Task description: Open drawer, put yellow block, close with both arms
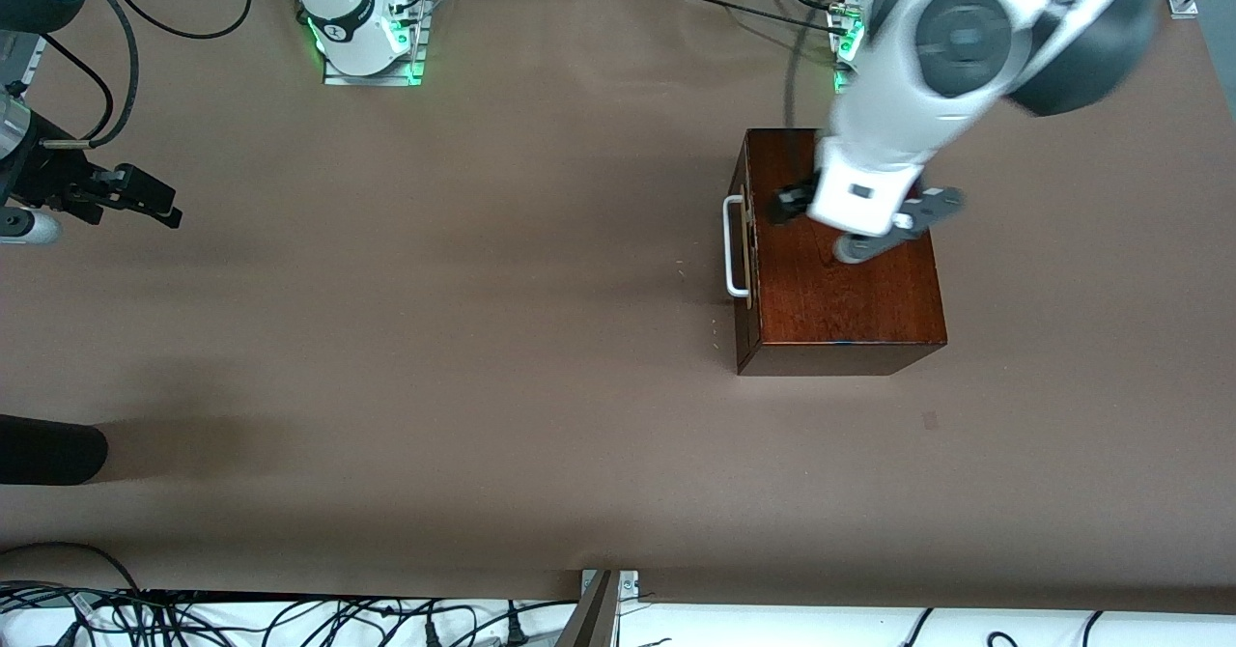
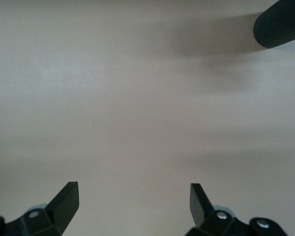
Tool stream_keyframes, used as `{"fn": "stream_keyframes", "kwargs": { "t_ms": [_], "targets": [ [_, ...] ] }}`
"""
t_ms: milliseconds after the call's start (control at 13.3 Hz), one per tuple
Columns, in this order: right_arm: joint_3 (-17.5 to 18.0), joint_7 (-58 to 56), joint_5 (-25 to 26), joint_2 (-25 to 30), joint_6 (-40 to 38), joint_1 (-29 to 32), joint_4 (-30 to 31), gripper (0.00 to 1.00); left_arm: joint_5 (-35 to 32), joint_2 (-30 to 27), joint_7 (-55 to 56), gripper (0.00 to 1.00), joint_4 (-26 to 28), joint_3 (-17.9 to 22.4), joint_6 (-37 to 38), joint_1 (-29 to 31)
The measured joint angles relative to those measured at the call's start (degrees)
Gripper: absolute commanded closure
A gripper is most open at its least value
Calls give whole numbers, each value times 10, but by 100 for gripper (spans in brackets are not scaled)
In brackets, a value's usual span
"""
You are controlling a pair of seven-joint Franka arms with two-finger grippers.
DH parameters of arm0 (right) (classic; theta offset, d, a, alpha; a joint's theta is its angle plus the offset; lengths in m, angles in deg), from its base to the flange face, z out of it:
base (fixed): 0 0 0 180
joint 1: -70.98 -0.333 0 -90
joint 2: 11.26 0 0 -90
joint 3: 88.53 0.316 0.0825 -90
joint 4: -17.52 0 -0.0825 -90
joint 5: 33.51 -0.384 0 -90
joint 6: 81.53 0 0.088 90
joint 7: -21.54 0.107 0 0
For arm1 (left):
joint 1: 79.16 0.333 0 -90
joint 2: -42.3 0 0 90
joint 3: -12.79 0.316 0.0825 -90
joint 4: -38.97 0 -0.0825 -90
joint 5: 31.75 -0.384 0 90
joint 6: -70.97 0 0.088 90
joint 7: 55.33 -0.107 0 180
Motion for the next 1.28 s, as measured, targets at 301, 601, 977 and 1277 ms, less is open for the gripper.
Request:
{"fn": "stream_keyframes", "kwargs": {
  "t_ms": [301,601,977,1277],
  "targets": [
    [0,0,0,0,-3,0,-3,0,-3,-93,-226,0,79,2,3,85],
    [-1,0,0,0,-5,0,-9,0,-58,-159,-382,0,133,5,-2,118],
    [-1,0,0,0,-6,0,-11,0,-67,-168,-455,0,147,30,-16,127],
    [-1,0,0,0,-6,0,-15,0,-67,-169,-455,0,146,30,-19,134]
  ]
}}
